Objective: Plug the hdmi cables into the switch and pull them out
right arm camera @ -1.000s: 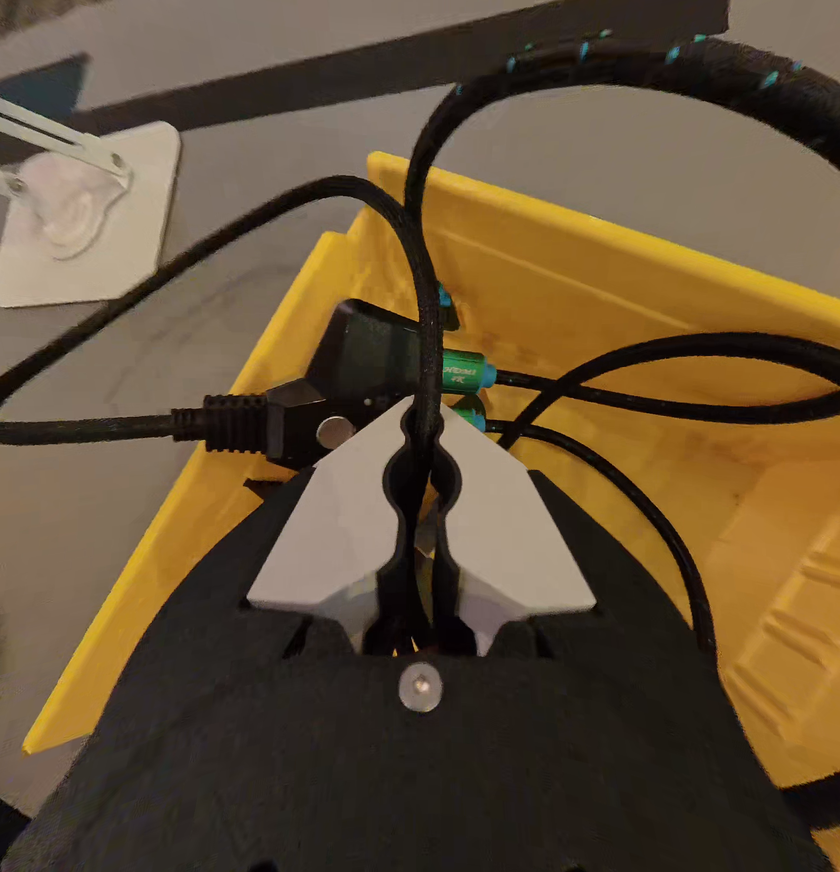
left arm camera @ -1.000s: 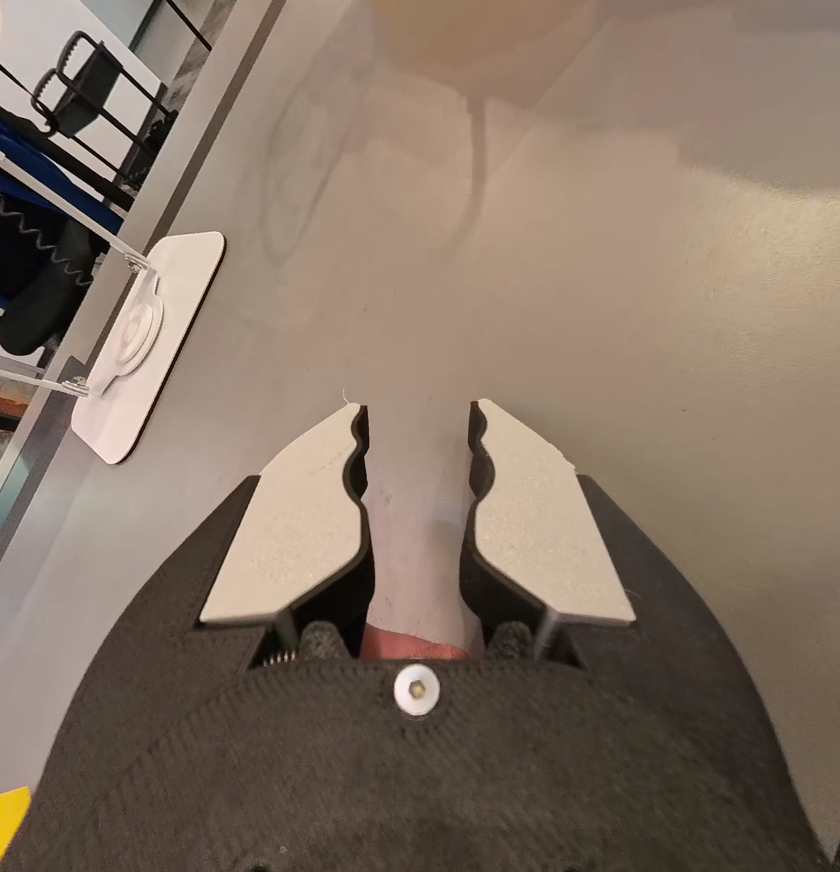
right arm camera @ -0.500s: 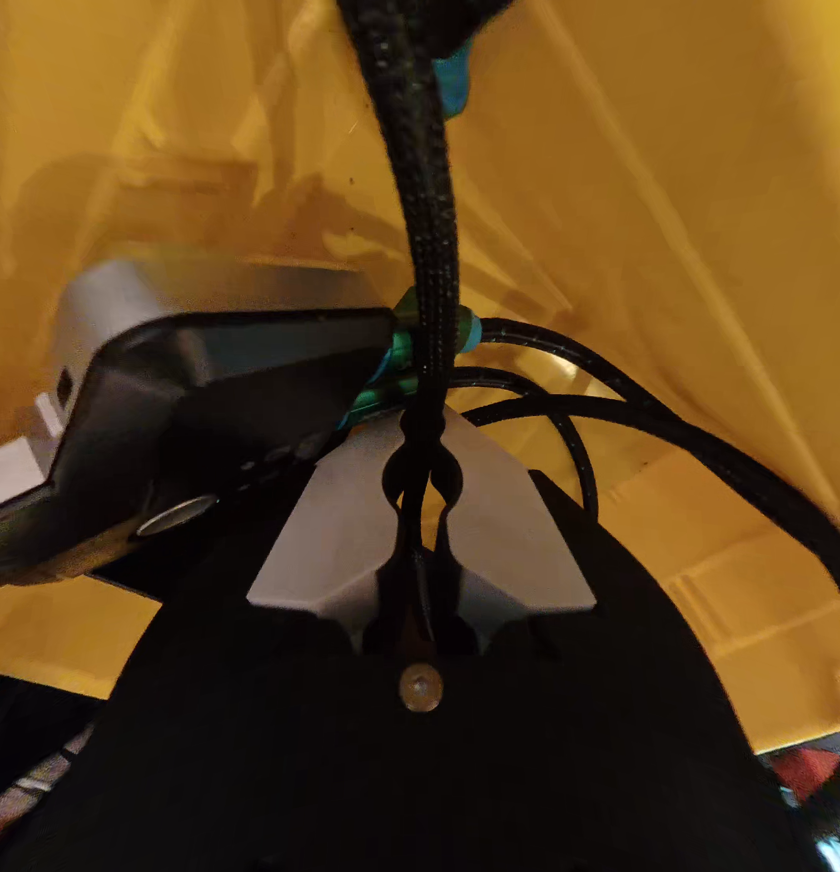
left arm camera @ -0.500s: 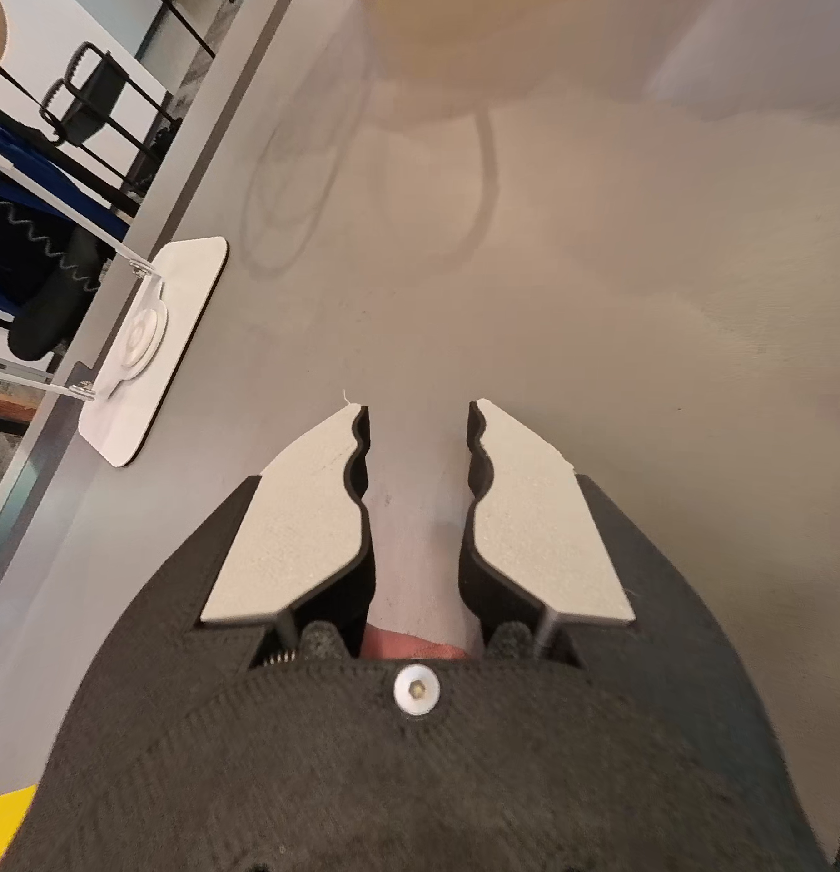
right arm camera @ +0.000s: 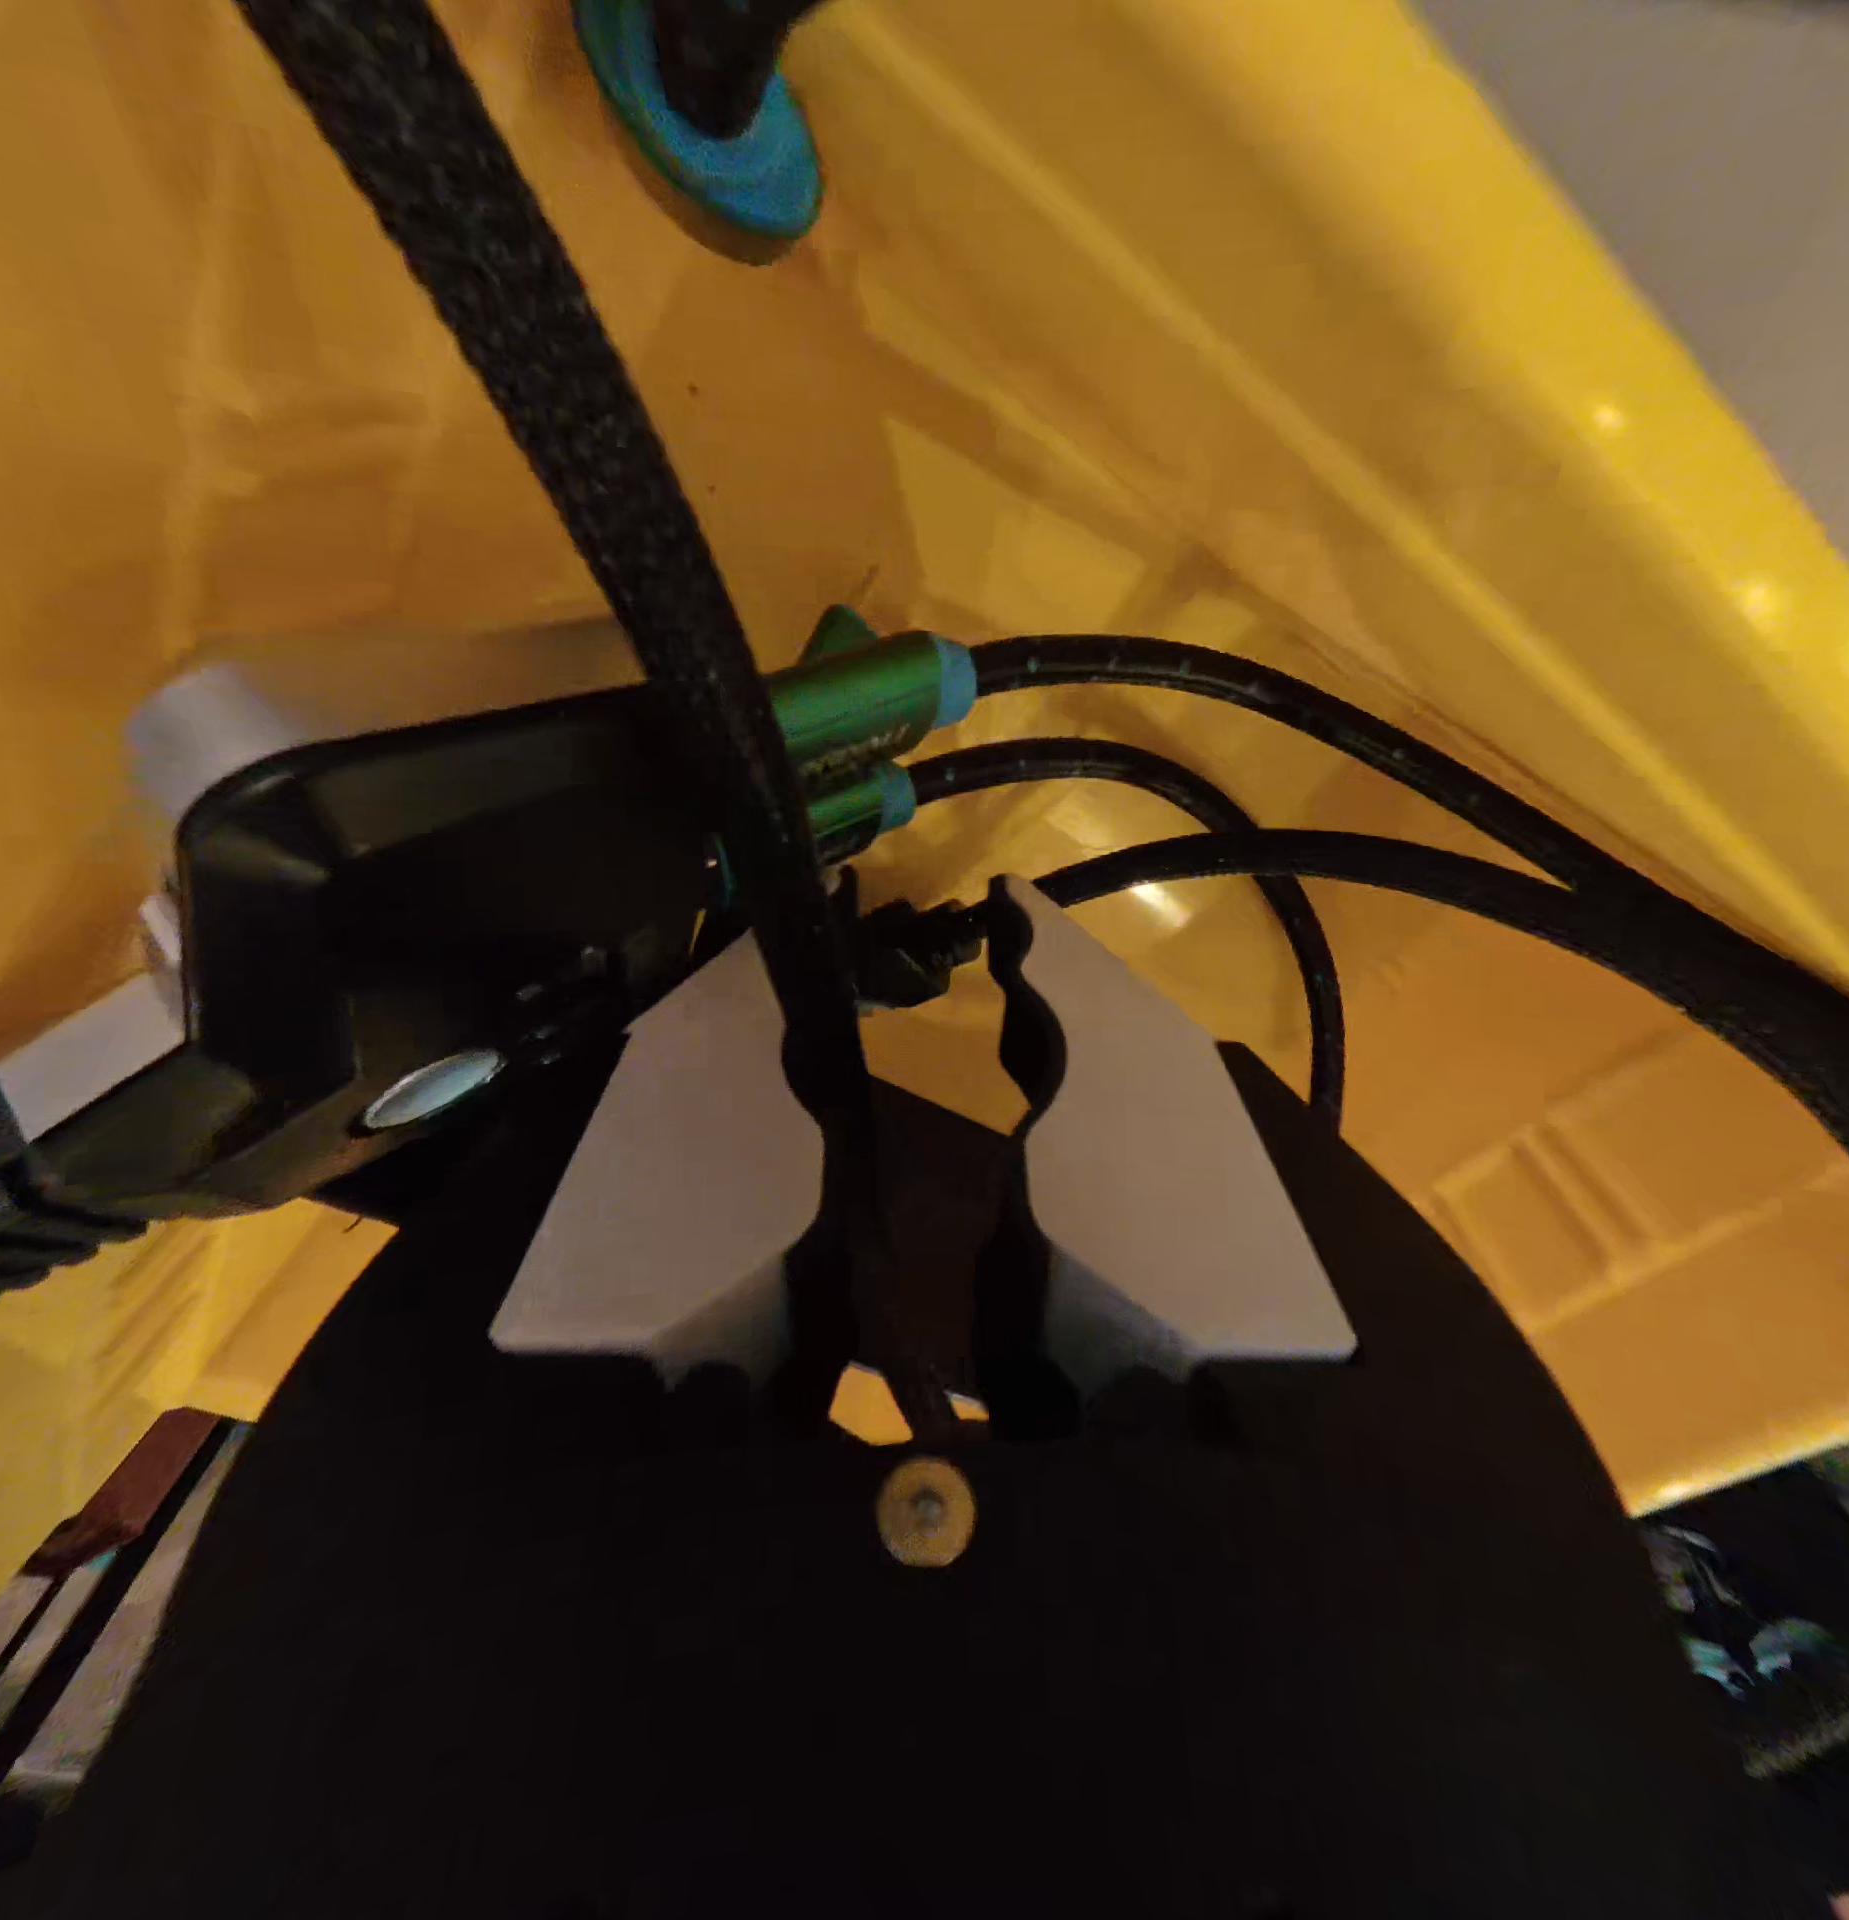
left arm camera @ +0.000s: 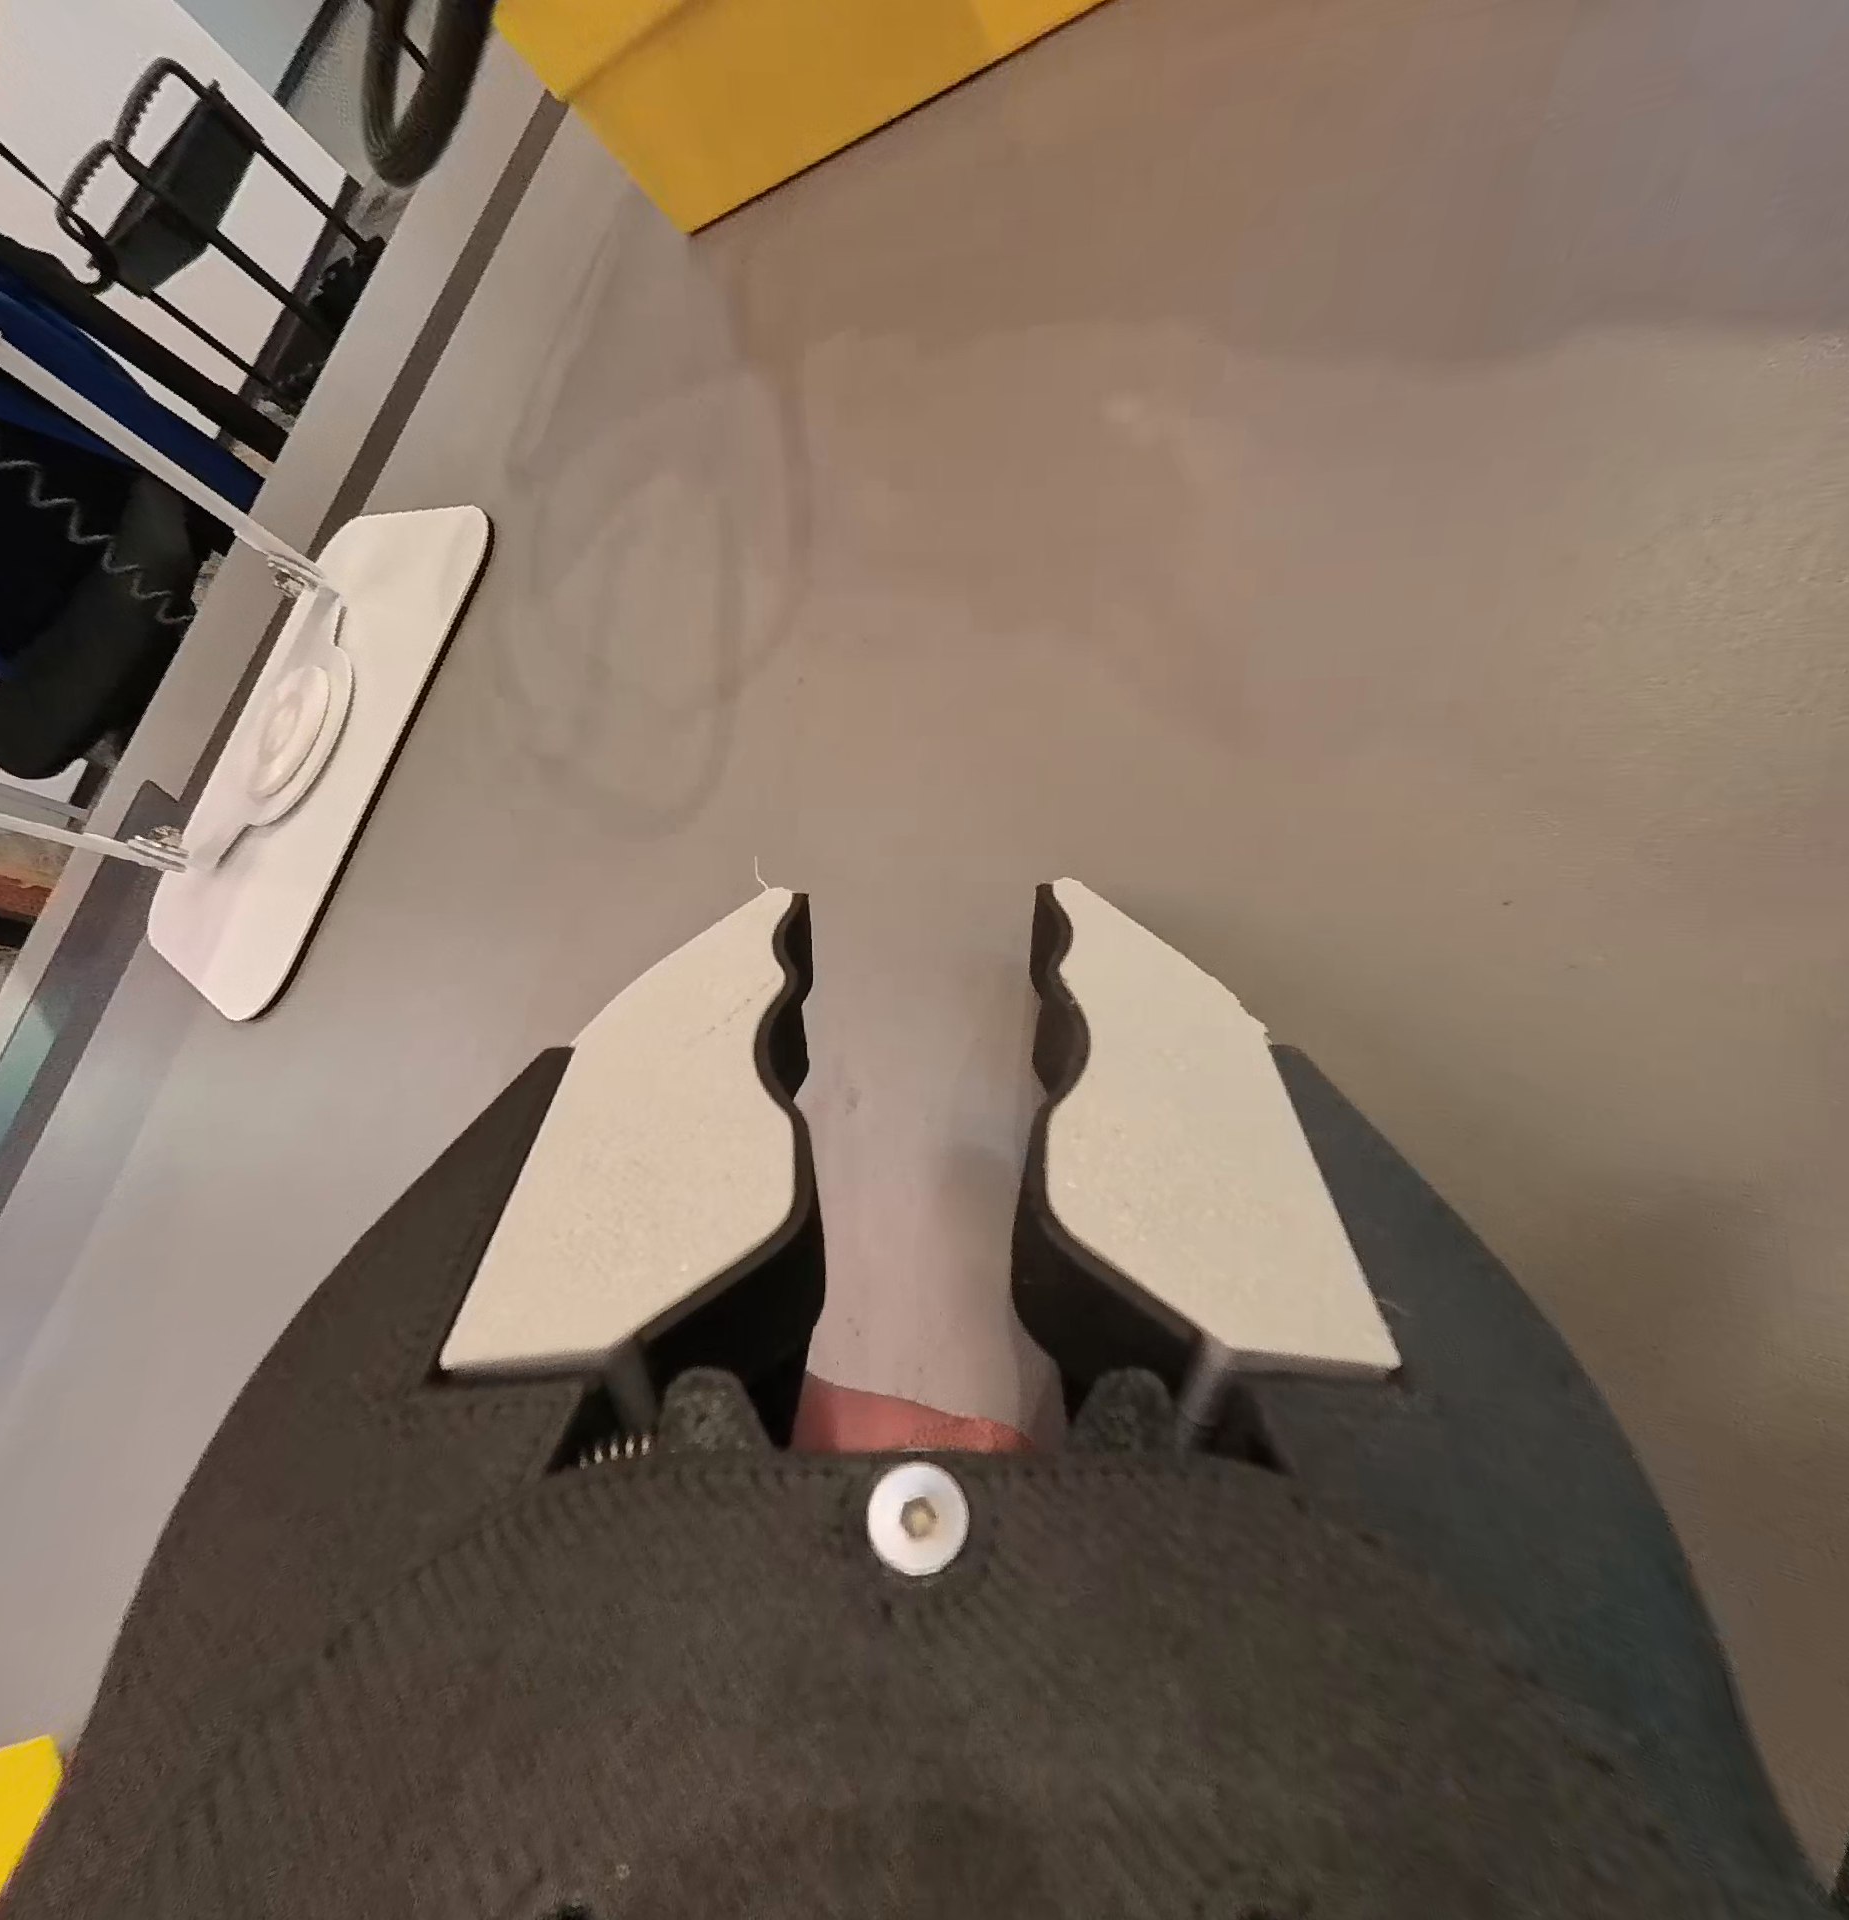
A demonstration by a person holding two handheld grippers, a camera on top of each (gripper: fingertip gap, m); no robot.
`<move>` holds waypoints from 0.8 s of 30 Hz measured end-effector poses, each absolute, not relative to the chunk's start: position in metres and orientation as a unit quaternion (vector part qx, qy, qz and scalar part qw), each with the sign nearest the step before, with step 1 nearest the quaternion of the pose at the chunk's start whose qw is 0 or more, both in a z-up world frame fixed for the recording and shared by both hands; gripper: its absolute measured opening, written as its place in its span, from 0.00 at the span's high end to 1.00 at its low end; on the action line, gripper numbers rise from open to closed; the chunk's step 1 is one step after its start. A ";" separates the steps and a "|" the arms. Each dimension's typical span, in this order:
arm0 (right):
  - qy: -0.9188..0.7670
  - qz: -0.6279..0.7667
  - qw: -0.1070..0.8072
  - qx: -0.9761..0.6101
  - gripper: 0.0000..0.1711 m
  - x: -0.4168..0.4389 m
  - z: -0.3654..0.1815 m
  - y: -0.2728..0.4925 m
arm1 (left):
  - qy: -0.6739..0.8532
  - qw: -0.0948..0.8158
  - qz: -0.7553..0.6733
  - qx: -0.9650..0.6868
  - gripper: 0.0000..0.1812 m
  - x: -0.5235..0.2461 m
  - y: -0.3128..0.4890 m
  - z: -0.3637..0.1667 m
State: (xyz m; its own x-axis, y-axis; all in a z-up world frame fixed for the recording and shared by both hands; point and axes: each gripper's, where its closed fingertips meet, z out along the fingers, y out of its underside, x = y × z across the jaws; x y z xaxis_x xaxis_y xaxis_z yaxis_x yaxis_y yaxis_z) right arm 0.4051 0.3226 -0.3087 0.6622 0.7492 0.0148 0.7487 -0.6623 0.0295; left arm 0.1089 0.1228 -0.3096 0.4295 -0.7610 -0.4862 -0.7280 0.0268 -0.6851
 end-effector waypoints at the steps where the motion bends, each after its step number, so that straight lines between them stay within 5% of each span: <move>1: 0.413 0.013 -0.001 0.911 0.82 0.404 -0.303 0.324 | 0.534 0.477 -0.018 -0.698 0.78 0.109 0.123 -0.310; 14: 0.381 0.013 -0.167 0.909 0.68 0.411 -0.207 0.328 | 0.532 0.474 -0.022 -0.701 0.78 0.109 0.123 -0.310; 20: 0.395 0.074 -0.196 0.894 0.90 0.429 -0.209 0.341 | 0.533 0.475 -0.020 -0.700 0.78 0.109 0.123 -0.310; 24: 0.383 0.014 -0.266 0.885 0.93 0.412 -0.185 0.347 | 0.532 0.478 -0.017 -0.699 0.78 0.108 0.123 -0.310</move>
